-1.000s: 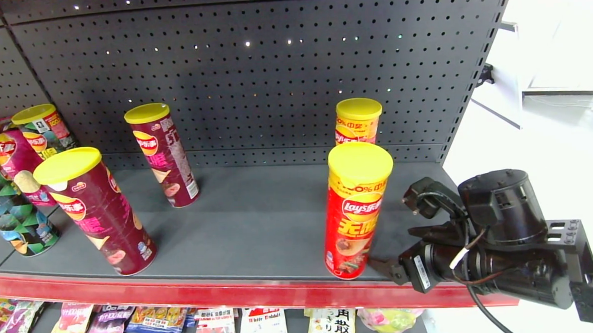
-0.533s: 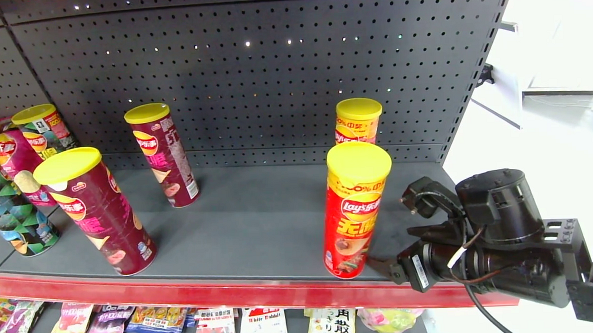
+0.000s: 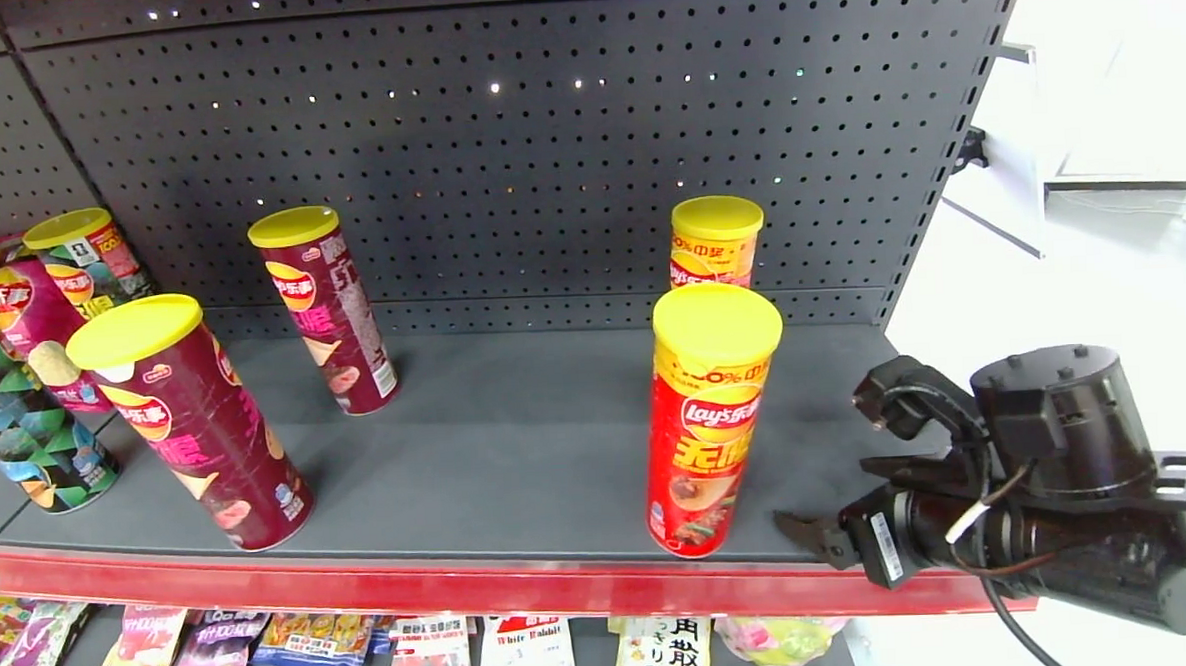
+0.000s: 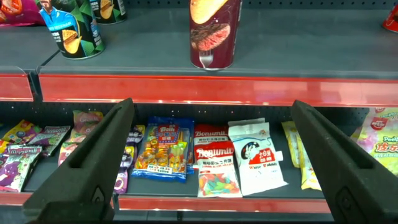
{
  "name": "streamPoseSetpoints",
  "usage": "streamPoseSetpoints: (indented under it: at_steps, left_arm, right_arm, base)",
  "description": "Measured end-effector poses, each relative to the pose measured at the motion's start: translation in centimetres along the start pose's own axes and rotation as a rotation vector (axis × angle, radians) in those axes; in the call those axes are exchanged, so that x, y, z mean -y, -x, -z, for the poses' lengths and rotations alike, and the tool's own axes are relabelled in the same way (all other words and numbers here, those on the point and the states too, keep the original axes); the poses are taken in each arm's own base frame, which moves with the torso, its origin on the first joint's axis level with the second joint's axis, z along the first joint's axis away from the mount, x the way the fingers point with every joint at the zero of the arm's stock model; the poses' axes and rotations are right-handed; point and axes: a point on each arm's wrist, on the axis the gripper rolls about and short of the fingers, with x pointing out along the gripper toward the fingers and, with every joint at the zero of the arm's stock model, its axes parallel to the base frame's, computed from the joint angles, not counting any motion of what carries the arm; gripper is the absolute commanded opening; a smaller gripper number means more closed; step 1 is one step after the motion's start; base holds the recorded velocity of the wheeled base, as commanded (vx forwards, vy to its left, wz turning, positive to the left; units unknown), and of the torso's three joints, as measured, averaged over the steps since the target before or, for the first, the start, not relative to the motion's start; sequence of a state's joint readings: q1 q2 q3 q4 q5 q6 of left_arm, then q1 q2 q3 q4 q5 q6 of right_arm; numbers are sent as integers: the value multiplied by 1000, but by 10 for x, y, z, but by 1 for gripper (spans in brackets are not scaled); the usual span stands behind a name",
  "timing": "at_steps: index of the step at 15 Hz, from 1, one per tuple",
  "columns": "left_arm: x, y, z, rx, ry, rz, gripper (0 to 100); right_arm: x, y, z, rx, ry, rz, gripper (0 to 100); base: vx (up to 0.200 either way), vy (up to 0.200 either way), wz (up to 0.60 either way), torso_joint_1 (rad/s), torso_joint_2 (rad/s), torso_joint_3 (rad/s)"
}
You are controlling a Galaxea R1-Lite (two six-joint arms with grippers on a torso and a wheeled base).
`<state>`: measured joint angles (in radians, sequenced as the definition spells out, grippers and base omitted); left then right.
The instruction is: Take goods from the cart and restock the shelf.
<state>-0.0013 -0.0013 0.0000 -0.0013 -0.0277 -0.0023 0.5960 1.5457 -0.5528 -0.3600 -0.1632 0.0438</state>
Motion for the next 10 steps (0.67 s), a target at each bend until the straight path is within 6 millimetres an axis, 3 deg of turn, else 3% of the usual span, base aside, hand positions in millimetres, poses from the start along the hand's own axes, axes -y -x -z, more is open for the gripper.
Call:
streamPoseSetpoints:
  at_steps: [5,7,10]
  left_arm:
    - [0,0,0,0,0,0,100]
    - [0,0,0,0,0,0,100]
    - [0,0,0,0,0,0,100]
  right_arm:
    - [46,60,6,162,-107,125,100]
    - [63,93,20,241,-139,185,100]
    - [67,139,51,291,-160,259,100]
  base:
    - [0,0,0,0,0,0]
    - [0,0,0,0,0,0]
    - [0,0,0,0,0,0]
